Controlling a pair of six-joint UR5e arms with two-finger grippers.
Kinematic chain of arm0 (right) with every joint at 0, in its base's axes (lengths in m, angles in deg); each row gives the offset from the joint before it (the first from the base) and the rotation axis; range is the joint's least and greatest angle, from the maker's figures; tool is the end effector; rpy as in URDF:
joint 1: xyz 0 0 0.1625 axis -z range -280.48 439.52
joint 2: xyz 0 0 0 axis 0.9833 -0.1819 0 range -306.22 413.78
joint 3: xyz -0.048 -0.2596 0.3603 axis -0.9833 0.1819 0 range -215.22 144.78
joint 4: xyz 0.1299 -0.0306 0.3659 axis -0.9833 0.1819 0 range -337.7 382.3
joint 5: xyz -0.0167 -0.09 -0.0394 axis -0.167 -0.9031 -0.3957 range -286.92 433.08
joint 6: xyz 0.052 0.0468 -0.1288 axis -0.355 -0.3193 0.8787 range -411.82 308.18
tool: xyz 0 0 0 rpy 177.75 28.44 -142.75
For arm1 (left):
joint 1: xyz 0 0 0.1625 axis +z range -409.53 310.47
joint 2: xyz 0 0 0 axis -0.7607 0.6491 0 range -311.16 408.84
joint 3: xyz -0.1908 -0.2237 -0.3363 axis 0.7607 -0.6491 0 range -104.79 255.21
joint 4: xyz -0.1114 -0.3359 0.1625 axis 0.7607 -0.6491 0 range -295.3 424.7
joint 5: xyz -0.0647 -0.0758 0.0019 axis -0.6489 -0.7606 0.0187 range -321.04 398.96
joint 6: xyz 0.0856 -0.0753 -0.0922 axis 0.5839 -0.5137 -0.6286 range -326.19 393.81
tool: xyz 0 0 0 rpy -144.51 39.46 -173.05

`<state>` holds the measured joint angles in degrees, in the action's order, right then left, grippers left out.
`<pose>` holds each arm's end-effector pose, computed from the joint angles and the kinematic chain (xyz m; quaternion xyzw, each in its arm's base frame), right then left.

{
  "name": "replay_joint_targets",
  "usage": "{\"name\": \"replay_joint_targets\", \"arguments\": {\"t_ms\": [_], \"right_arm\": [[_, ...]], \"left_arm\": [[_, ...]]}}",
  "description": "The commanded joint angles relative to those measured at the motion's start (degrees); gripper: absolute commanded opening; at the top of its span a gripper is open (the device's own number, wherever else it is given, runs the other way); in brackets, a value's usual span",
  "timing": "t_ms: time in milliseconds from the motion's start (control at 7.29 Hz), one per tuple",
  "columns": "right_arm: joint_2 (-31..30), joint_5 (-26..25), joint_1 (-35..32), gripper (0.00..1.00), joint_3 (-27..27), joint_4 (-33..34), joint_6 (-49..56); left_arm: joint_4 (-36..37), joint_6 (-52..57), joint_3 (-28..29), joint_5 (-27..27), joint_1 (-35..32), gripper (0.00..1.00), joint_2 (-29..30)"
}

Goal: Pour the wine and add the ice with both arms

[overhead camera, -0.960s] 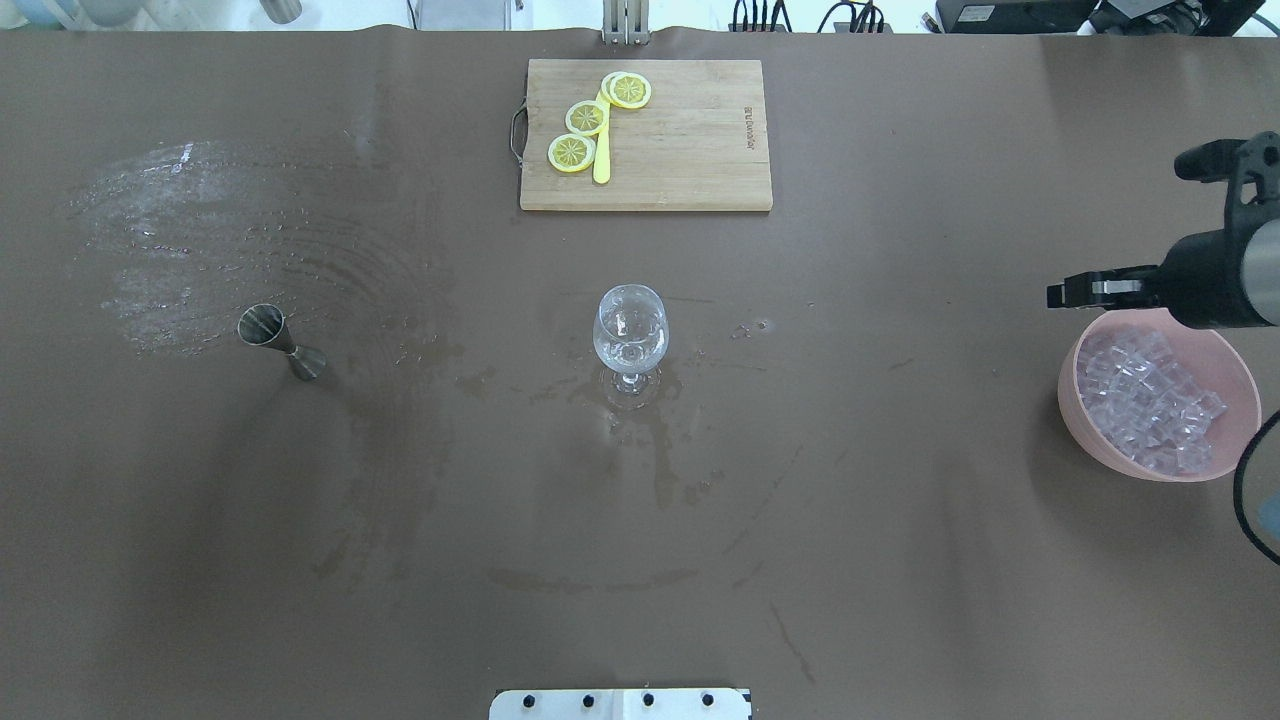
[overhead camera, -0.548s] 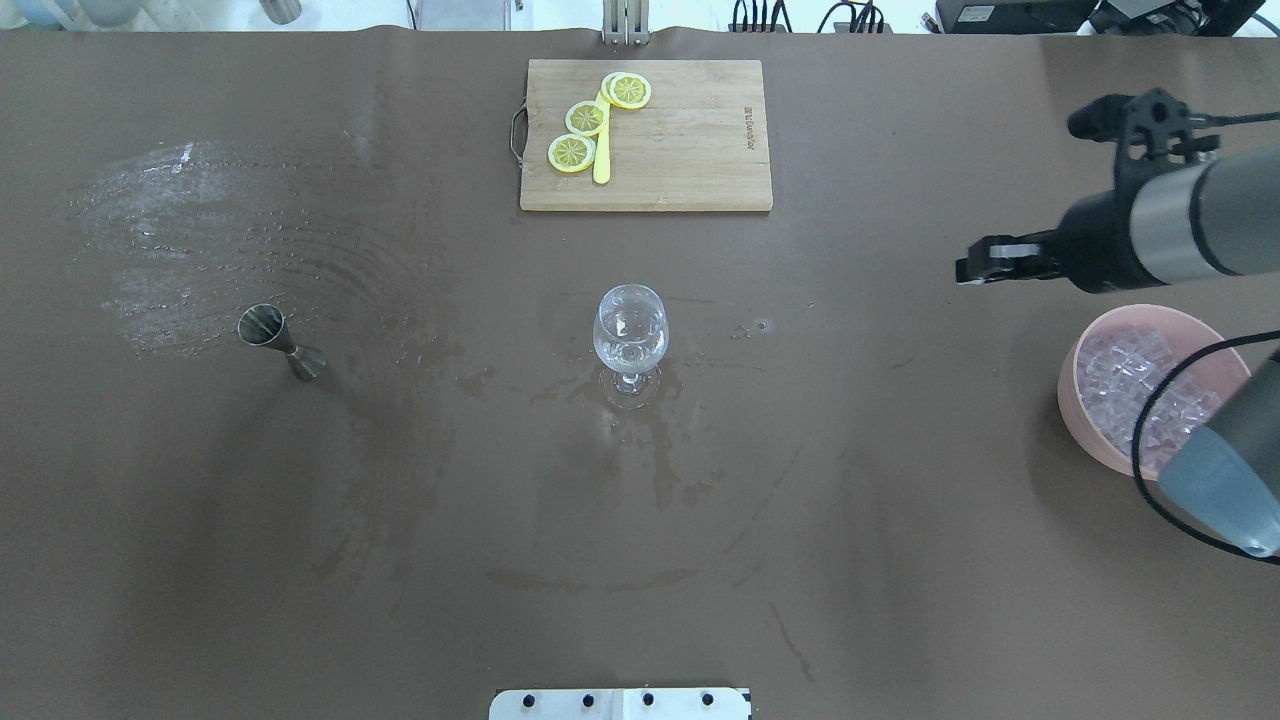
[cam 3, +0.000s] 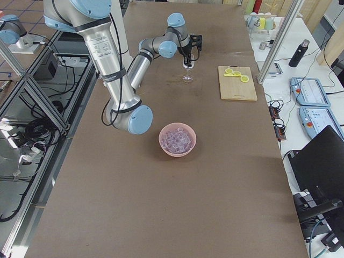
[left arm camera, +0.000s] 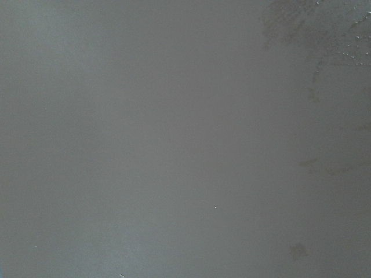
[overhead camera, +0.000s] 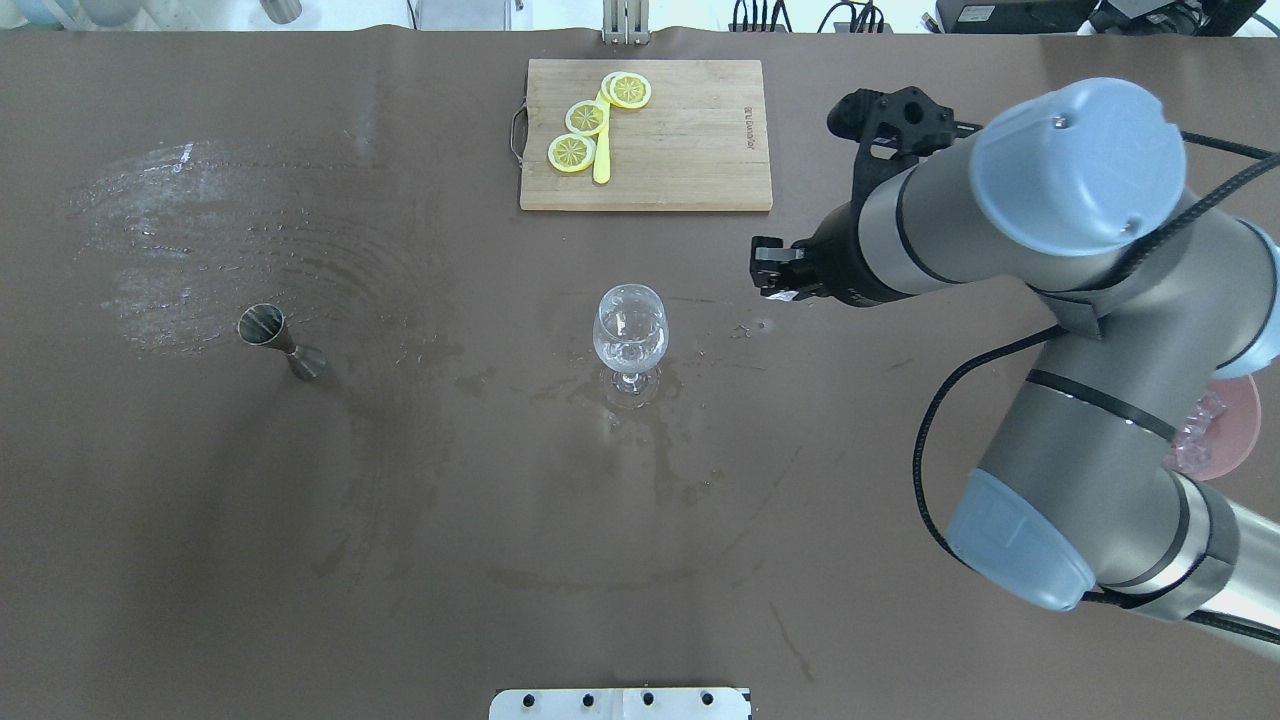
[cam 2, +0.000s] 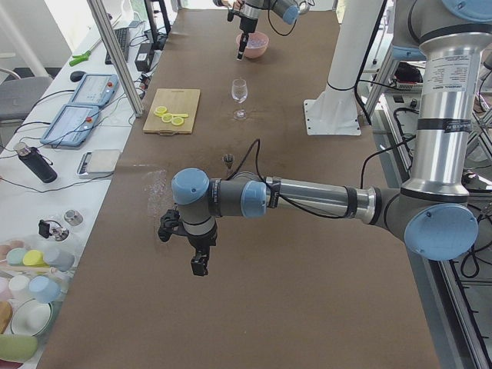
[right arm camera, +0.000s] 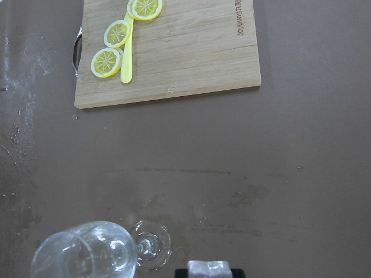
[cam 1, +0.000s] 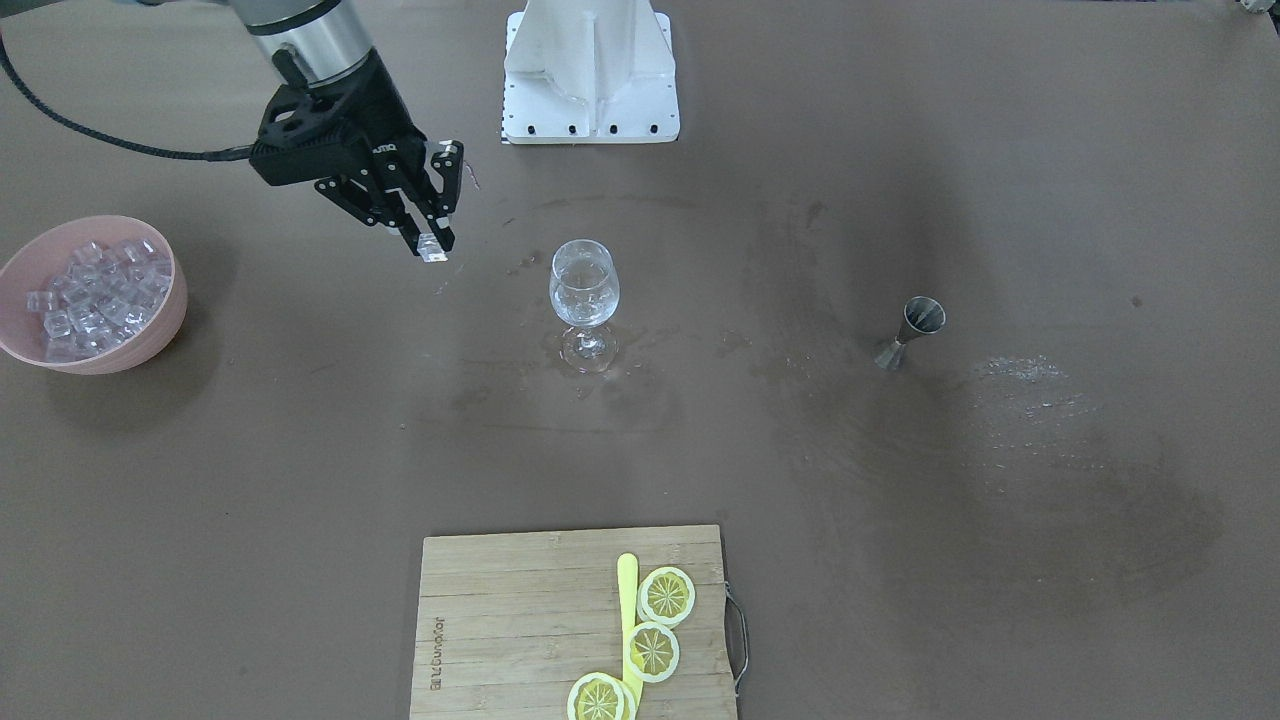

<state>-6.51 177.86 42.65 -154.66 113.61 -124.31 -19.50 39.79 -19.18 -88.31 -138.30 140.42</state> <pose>-0.4081 -0.4260 0.2272 0.1190 -0.4781 0.0847 0.8661 -0.0343 -0.4771 0.6873 0.0147 0.3192 0.0599 0.9457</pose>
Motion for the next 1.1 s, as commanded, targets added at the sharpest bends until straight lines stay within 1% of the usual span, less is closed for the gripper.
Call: {"name": "replay_joint_targets", "arguments": {"t_ms": [0,137,274,548,686,823,960], "right_arm": [[4.98,-3.95,3.28,0.00,0.61,5.09,-2.47],[8.13,-5.10,3.90,0.00,1.22,9.46,-2.74],[11.30,-6.15,4.60,0.00,2.97,12.20,-3.44],[17.36,-7.82,5.31,0.00,10.42,12.40,-5.11],[18.79,-8.53,6.45,0.00,11.94,13.36,-5.90],[19.32,-10.01,7.85,0.00,11.95,15.55,-5.91],[19.33,-10.73,8.47,0.00,12.13,16.00,-5.91]], "left_arm": [[0.00,0.00,-0.09,0.00,0.00,0.98,-0.18],[0.00,0.00,-0.09,0.00,0.00,0.98,-0.18],[0.00,0.00,0.00,0.00,0.00,0.98,-0.18],[0.00,0.00,0.00,0.00,0.00,0.98,-0.18],[0.00,0.00,0.00,0.00,0.00,0.98,-0.18],[0.00,0.00,0.08,0.00,0.00,0.98,-0.18],[0.00,0.00,0.09,0.00,0.00,0.98,-0.18]]}}
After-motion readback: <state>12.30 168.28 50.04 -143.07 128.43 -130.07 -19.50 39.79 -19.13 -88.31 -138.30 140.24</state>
